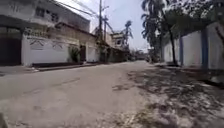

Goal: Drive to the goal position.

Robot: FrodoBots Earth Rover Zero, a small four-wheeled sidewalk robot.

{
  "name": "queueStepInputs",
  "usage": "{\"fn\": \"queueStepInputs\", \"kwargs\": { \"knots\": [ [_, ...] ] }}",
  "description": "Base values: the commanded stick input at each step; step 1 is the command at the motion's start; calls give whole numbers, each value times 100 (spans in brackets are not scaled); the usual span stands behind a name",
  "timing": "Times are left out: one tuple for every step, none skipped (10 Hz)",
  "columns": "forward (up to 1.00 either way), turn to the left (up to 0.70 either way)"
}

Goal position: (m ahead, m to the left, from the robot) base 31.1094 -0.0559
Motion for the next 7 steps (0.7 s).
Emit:
{"fn": "queueStepInputs", "kwargs": {
  "knots": [
    [100,0],
    [100,0],
    [100,0],
    [100,0],
    [100,0],
    [100,0],
    [100,0]
  ]
}}
